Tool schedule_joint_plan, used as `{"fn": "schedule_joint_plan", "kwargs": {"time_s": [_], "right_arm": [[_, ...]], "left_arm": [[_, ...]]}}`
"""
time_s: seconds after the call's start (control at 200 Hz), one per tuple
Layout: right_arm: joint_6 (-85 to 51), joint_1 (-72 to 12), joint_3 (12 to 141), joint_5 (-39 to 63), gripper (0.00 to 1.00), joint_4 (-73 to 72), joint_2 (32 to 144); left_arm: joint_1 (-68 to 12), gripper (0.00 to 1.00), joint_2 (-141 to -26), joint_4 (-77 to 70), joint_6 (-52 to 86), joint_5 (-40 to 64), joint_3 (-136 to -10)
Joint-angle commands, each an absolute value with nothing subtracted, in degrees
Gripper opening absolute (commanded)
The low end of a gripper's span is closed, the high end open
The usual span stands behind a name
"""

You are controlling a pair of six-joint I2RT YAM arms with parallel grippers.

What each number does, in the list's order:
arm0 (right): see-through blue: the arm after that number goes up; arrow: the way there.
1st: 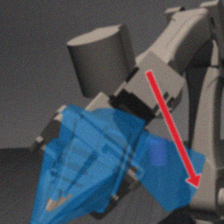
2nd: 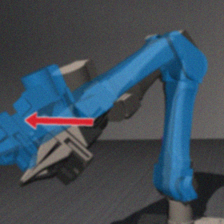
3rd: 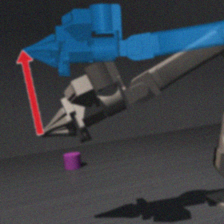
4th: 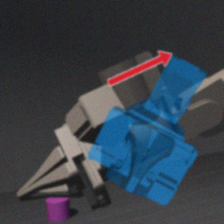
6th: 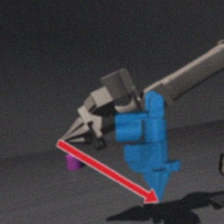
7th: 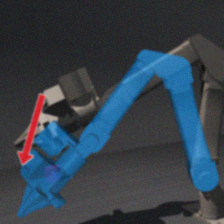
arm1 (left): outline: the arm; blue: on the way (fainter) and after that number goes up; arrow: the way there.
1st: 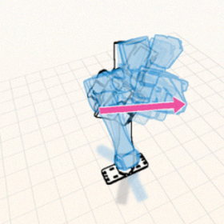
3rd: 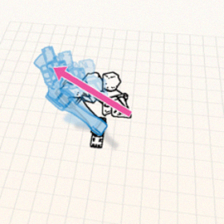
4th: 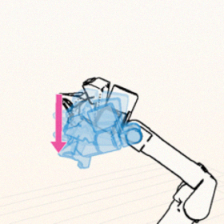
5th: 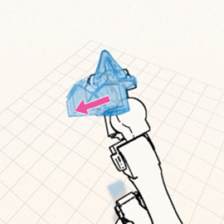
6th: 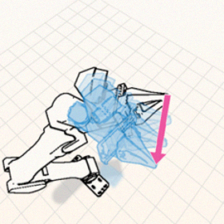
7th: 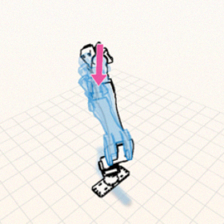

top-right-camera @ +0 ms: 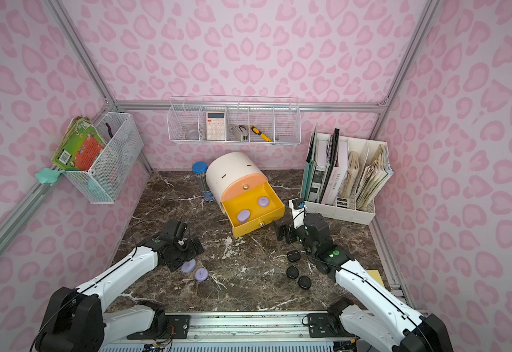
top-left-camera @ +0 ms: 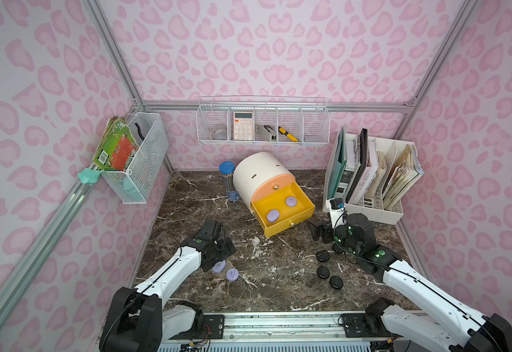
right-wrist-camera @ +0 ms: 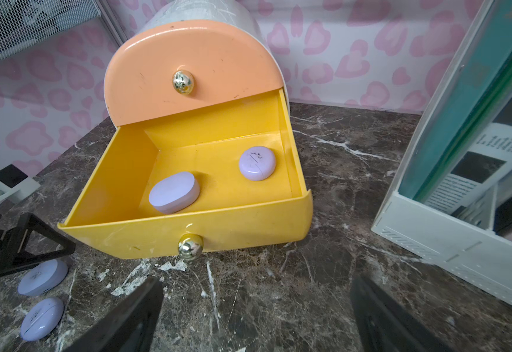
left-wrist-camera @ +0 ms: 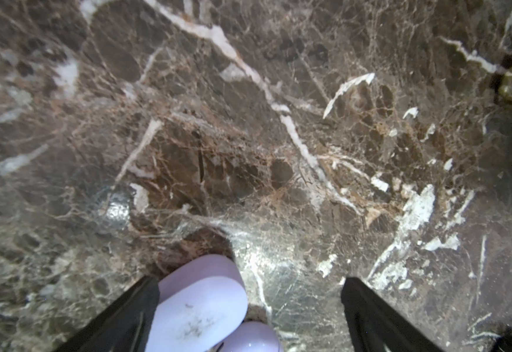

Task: Put the bluetooth earphones in the drawer according to color
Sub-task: Pick up the Bluetooth earphone from the center of the board.

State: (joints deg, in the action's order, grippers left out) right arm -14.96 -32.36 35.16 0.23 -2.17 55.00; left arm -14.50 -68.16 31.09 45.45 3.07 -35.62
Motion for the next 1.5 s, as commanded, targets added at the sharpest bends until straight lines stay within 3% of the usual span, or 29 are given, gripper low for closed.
{"fn": "schedule_joint_plan", "kwargs": {"time_s": [0.0,0.135,0.435,0.69,0.89,1.18,1.495], "right_arm": [[-15.62,-32.31,34.90,0.14,0.98,-4.01,54.67],[-15.59,-32.26,34.85,0.22,0.98,-4.17,54.68],[-15.60,-32.26,34.69,0.05,0.98,-4.31,54.58],[-15.57,-32.08,34.42,0.16,0.98,-4.38,54.32],[-15.64,-31.99,34.37,0.26,0.98,-4.39,54.28],[-15.55,-31.90,34.19,0.48,0.98,-4.55,54.07],[-15.61,-31.82,34.08,0.62,0.98,-4.83,54.23]], "left_arm": [[-14.84,0.99,-66.53,32.79,47.46,5.51,-34.43],[-16.48,0.98,-65.74,33.14,48.90,5.04,-33.30],[-22.15,0.87,-67.87,35.72,52.38,-0.80,-33.24],[-22.94,0.66,-71.66,37.52,52.50,-6.76,-35.17],[-22.94,0.57,-74.58,38.23,51.36,-10.57,-37.23],[-23.11,0.39,-76.89,37.67,50.54,-8.99,-37.96],[-23.99,0.35,-71.25,44.41,48.06,-10.28,-46.02]]}}
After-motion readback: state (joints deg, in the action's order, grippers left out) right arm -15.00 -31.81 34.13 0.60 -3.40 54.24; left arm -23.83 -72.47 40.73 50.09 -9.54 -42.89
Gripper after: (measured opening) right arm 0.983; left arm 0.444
